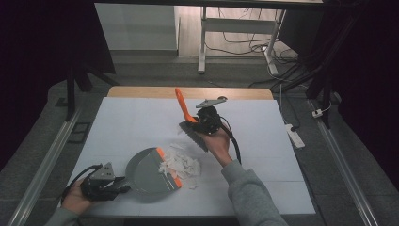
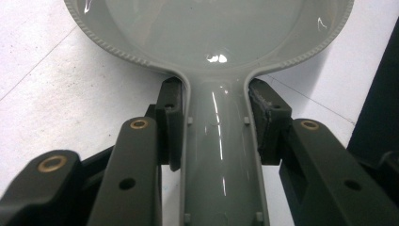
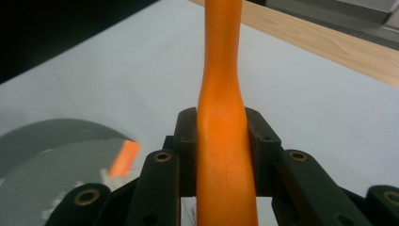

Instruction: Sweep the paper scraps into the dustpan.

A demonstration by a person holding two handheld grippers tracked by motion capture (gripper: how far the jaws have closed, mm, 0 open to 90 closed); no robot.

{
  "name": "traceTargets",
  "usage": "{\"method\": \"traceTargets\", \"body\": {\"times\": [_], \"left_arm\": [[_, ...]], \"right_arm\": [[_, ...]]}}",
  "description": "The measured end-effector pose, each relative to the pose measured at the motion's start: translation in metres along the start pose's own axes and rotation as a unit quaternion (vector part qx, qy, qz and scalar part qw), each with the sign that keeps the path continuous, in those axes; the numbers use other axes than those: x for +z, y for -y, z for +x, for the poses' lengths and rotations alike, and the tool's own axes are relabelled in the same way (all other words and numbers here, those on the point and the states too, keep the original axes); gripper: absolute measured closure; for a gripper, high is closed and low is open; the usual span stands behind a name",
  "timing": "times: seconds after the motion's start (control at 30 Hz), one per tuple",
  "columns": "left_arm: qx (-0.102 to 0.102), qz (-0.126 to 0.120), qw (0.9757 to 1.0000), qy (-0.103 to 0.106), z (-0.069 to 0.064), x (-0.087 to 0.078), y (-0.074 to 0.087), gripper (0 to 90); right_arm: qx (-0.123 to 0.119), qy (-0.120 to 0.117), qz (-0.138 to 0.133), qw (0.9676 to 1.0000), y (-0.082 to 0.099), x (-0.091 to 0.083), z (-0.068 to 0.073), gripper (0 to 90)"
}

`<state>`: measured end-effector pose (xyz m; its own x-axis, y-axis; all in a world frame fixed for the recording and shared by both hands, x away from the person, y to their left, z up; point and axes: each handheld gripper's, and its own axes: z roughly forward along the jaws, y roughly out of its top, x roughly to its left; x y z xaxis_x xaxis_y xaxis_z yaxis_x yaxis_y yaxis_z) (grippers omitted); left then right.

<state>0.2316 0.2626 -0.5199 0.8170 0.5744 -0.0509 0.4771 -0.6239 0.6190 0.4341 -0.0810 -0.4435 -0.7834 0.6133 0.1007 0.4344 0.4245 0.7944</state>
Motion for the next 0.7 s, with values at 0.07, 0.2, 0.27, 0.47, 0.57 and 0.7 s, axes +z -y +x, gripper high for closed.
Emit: {"method": "traceTargets", "body": {"times": [0.07, 0.2, 0.27, 0.47, 0.57, 0.7], "left_arm": [[-0.001, 0.0, 1.0, 0.0, 0.0, 0.0, 0.0, 61.5], [-0.001, 0.0, 1.0, 0.0, 0.0, 0.0, 0.0, 61.5], [0.001, 0.0, 1.0, 0.001, 0.0, 0.0, 0.0, 61.5], [0.002, 0.001, 1.0, 0.002, -0.001, 0.002, -0.002, 61.6], [0.003, 0.002, 1.0, 0.003, -0.002, 0.003, -0.005, 61.6], [0.006, 0.004, 1.0, 0.005, -0.002, 0.005, -0.006, 61.6]], "right_arm": [[0.002, 0.006, 0.009, 0.9999, 0.003, 0.001, -0.005, 70.3], [-0.001, 0.007, 0.031, 0.9995, 0.012, 0.001, -0.007, 70.3], [-0.003, 0.012, 0.041, 0.9991, 0.017, -0.001, -0.006, 70.4], [0.013, 0.026, 0.073, 0.9969, 0.036, -0.007, -0.001, 70.3], [0.012, 0.017, 0.081, 0.9965, 0.043, -0.001, 0.008, 70.3], [0.007, -0.004, 0.089, 0.996, 0.045, 0.014, 0.024, 70.4]]}}
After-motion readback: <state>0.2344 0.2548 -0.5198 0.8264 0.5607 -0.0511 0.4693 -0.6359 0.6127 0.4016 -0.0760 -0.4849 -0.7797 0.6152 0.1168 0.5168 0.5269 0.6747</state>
